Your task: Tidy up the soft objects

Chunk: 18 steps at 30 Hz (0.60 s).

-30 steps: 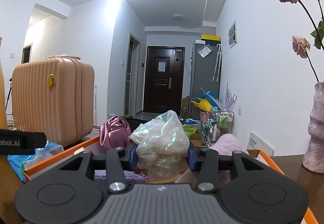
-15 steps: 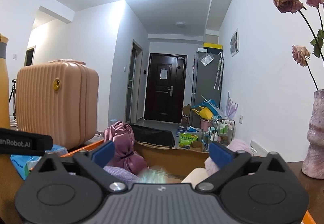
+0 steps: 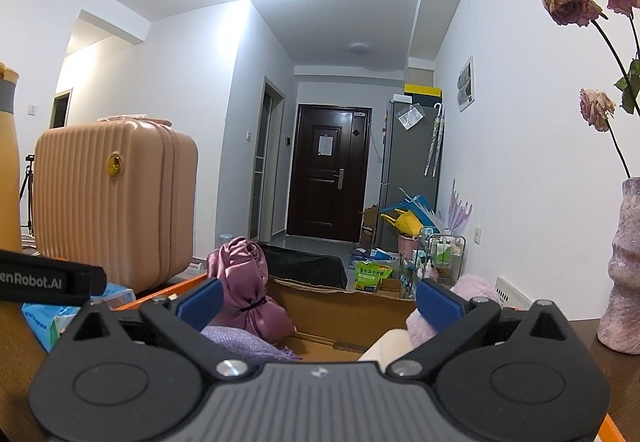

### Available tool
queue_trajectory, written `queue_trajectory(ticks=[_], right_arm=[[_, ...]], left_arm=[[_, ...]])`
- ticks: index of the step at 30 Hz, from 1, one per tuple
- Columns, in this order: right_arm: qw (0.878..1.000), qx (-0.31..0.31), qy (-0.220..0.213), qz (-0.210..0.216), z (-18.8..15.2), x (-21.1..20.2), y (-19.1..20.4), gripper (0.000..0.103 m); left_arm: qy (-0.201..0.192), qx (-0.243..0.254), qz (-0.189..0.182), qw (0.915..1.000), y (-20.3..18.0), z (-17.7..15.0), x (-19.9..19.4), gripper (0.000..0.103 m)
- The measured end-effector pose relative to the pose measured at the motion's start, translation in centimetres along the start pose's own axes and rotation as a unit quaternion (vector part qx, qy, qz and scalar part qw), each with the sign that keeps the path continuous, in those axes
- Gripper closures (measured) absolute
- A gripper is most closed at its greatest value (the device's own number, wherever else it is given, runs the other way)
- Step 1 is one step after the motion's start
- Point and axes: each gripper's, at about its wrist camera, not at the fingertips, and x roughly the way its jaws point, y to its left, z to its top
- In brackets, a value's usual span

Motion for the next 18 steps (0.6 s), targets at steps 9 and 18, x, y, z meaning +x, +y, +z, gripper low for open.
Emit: queue_trajectory(ticks=[9, 18], right_arm=[[1.000, -0.001, -0.019, -0.007, -0.1, -1.0, 0.1, 0.000], [0.999, -0.006, -0.037, -0.013, -0.3, -3.0, 0.2, 0.000]], left_arm=[[0.003, -0.003, 0.001, 1.0000, 0.3, -0.2, 0.1, 0.000], [0.005, -0.006, 0.003, 1.0000, 0.5, -0.3, -0.4, 0.000]])
